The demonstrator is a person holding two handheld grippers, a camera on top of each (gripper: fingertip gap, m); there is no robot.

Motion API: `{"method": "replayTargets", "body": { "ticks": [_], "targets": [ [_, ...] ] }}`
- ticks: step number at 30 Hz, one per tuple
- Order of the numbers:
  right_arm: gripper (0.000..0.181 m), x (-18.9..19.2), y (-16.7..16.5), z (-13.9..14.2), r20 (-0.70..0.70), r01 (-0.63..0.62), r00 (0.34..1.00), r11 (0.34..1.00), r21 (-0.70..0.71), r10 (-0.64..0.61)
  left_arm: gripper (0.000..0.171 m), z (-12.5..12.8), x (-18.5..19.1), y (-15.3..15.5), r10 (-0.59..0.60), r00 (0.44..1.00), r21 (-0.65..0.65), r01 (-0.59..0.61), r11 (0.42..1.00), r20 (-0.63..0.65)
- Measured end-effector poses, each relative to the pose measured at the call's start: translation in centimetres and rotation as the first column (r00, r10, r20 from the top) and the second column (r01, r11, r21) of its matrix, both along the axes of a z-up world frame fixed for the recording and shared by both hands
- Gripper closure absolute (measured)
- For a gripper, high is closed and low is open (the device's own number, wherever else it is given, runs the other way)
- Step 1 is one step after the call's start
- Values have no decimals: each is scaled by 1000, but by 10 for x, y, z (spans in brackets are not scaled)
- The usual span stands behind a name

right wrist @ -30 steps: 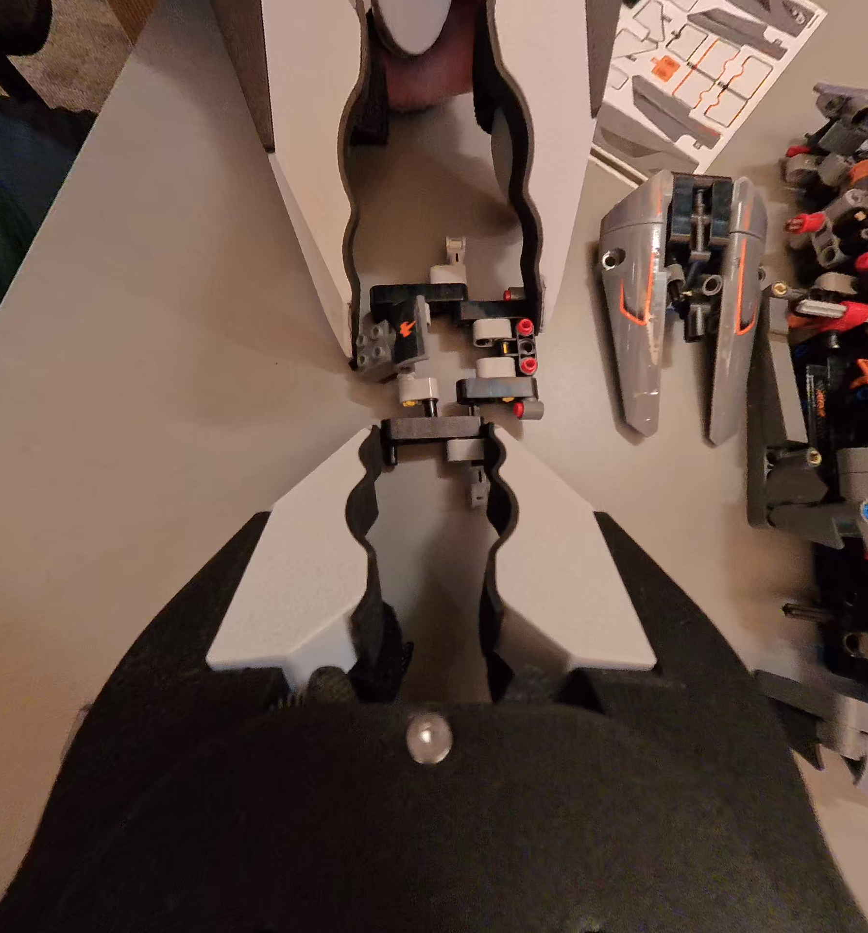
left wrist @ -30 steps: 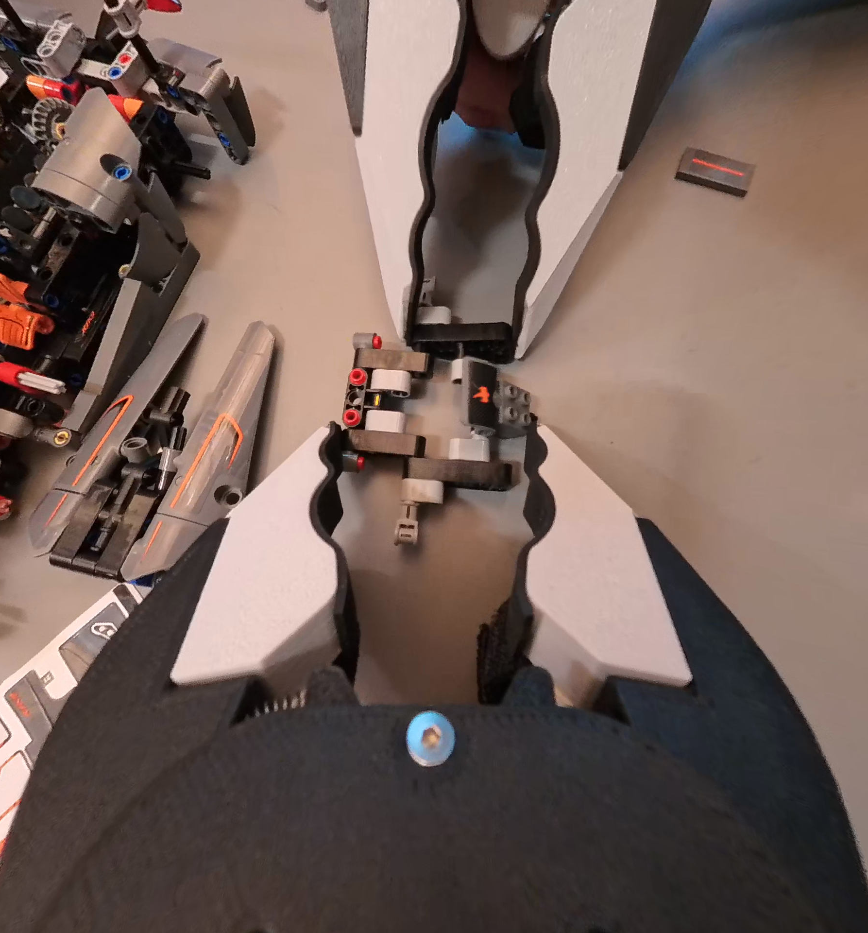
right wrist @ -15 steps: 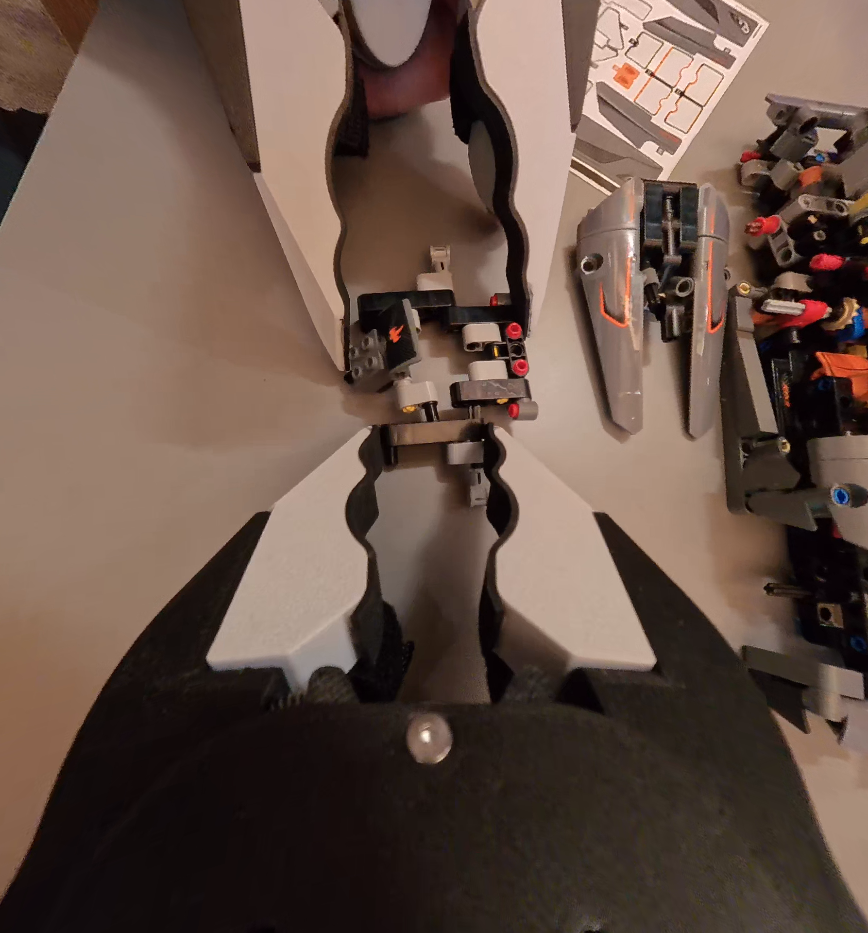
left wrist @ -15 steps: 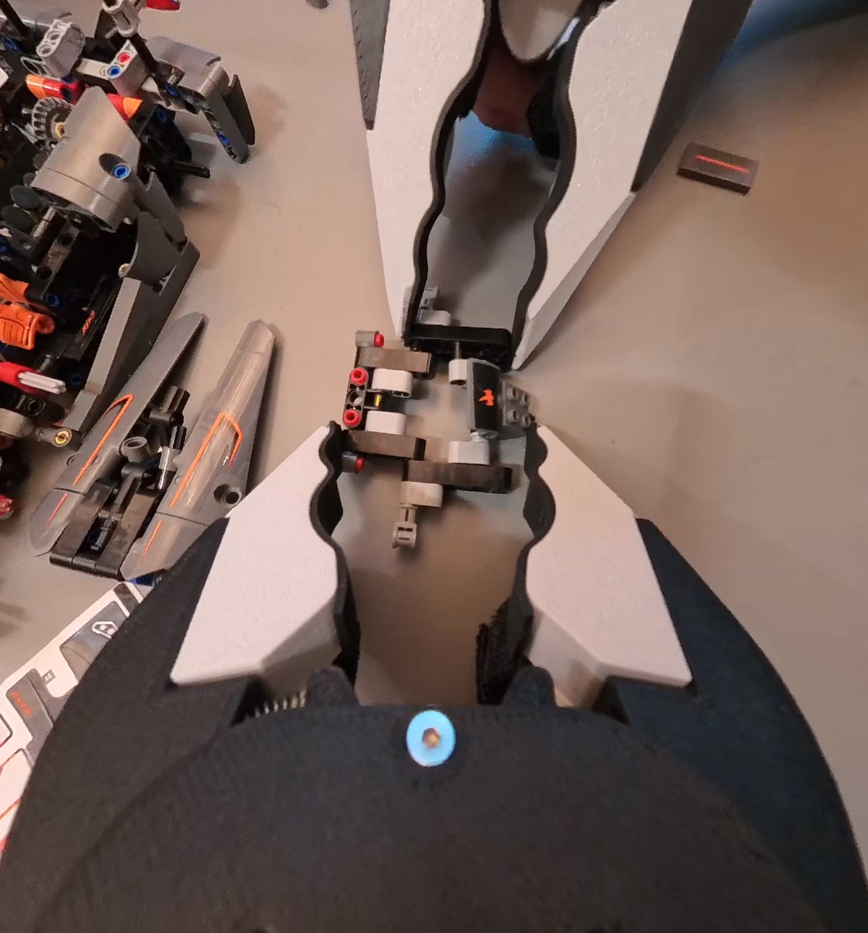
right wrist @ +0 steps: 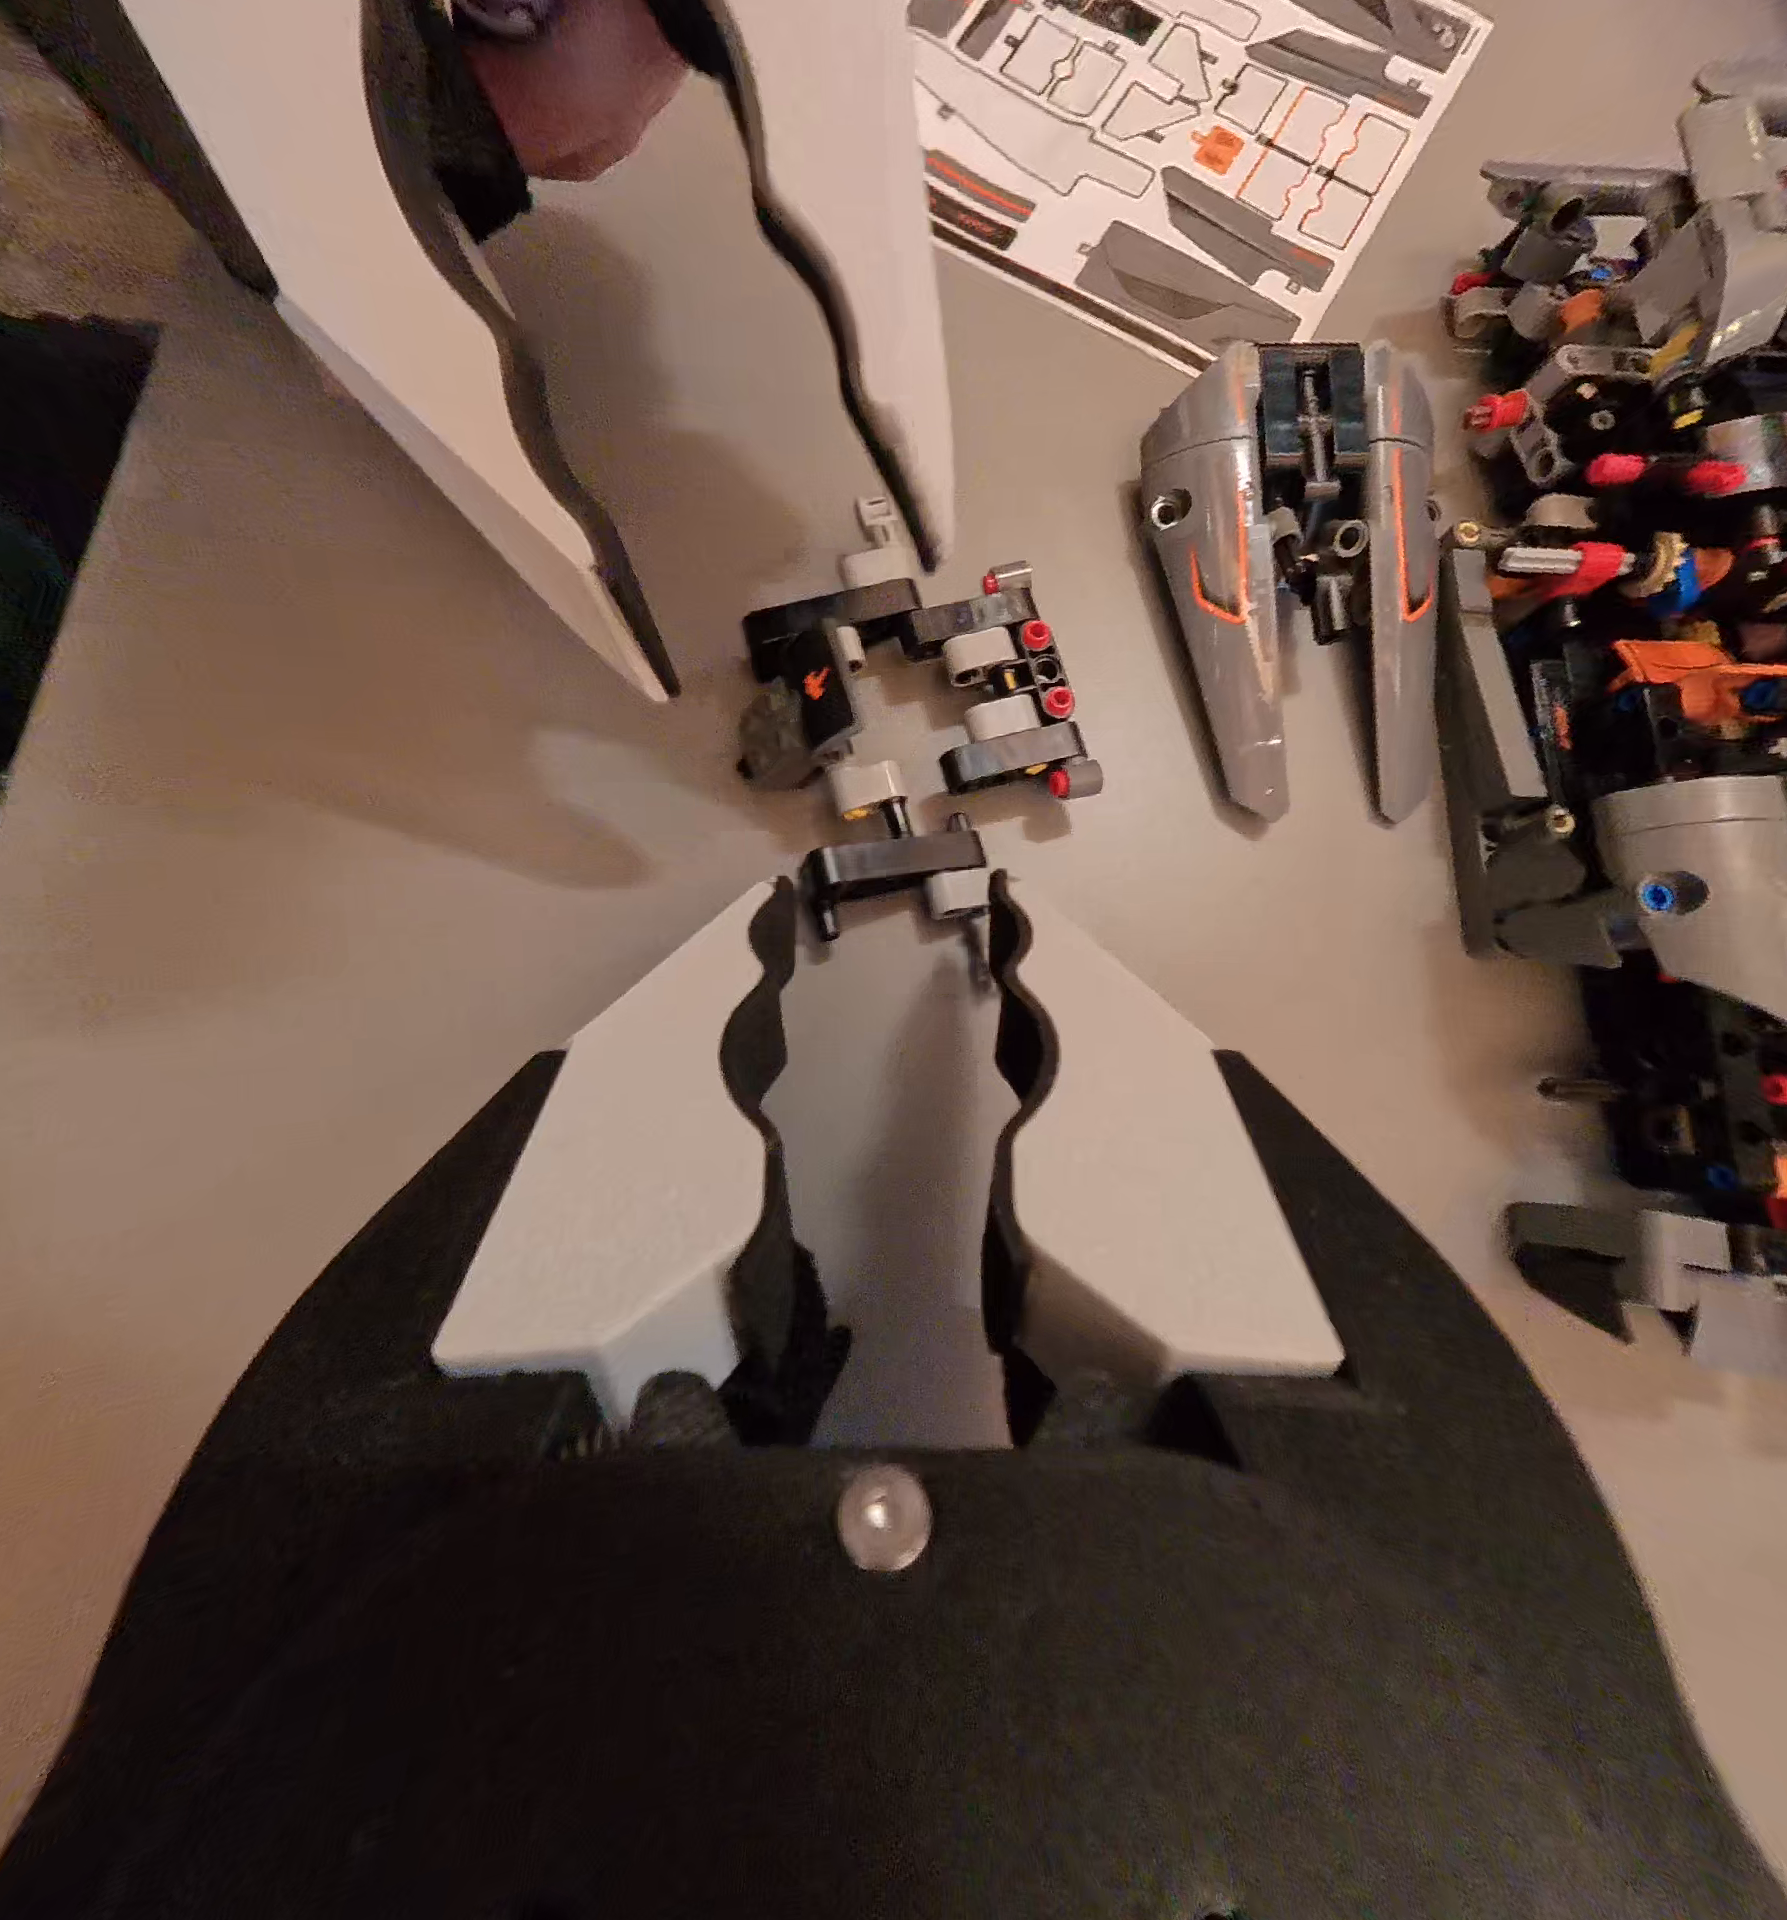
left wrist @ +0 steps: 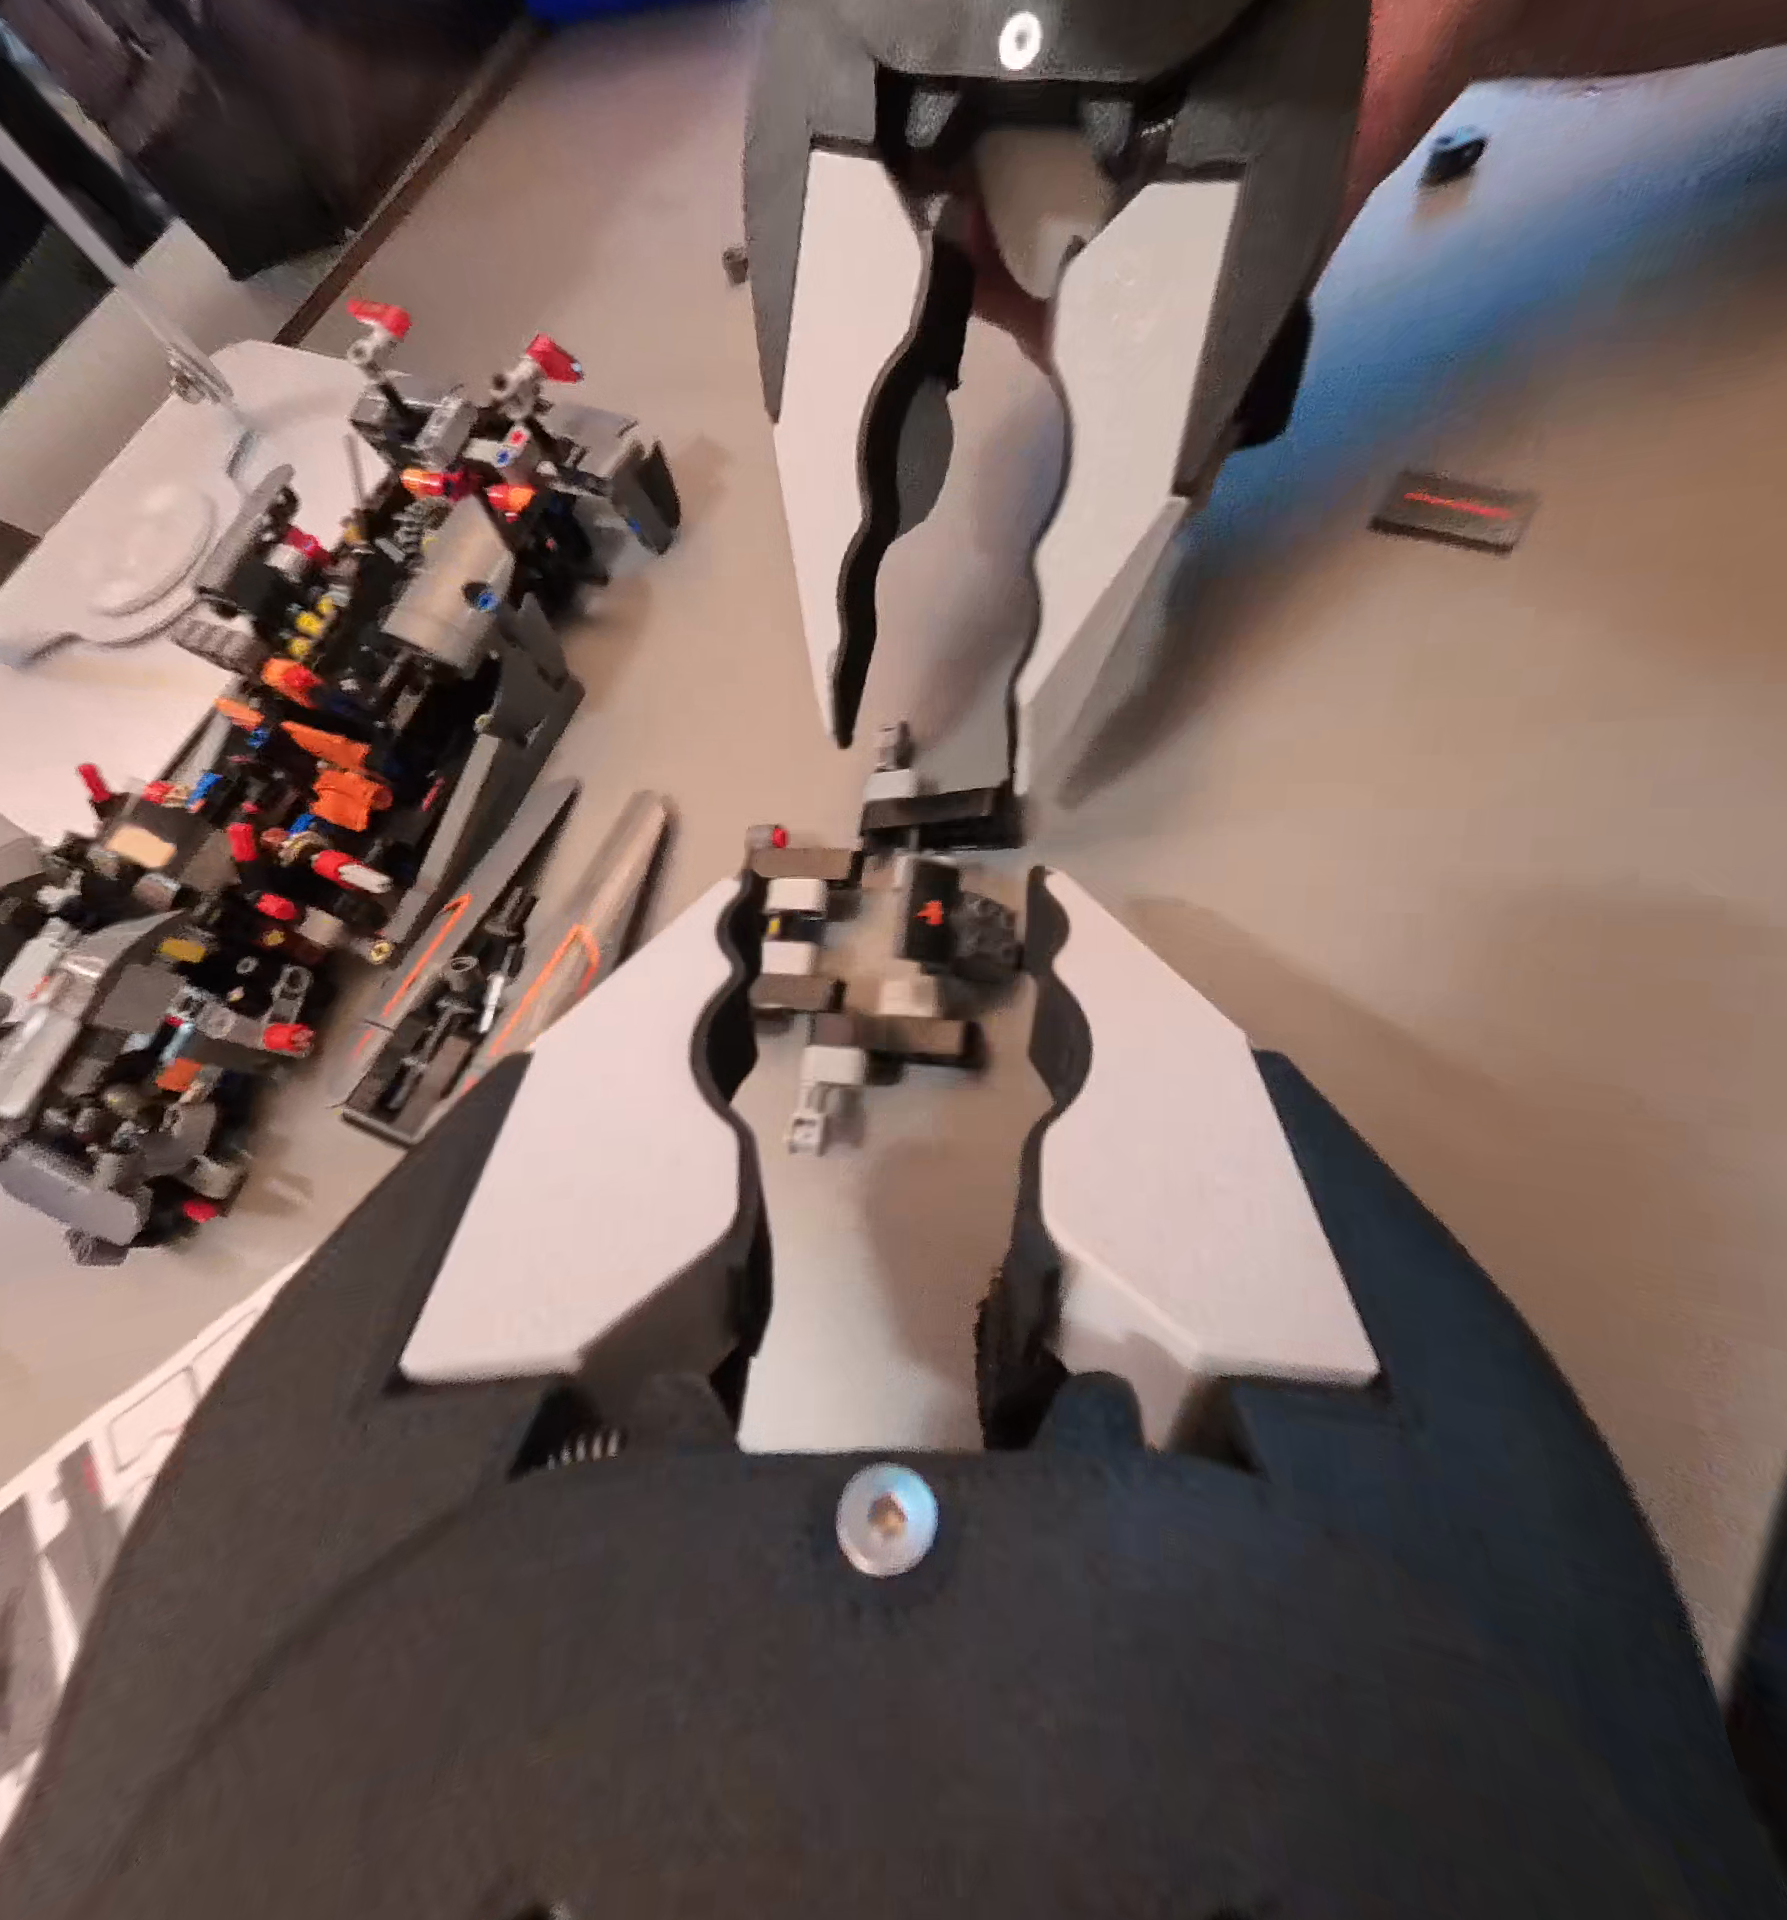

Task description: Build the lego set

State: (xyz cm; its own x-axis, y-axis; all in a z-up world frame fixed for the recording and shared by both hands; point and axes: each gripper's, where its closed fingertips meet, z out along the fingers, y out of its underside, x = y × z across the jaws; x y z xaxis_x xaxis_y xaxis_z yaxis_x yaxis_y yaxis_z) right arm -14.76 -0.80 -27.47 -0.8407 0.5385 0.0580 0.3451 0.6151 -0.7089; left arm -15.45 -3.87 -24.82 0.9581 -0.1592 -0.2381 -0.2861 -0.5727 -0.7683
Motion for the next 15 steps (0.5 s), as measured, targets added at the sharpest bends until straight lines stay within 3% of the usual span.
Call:
{"method": "replayTargets", "body": {
  "ticks": [3,10,15],
  "targets": [
    [149,7,-6,-2,48,26,999,1000,-15,-25,138,-10,7,2,13,1000,-53,-12,999,11],
    [158,6,-12,-8,110,151,983,987,-50,-145,147,-35,5,10,2,1000,-178,-5,984,-19],
    [164,2,-12,-12,131,218,969,975,-49,-210,149,-36,6,12,-13,1000,-189,13,982,2]
  ]
}}
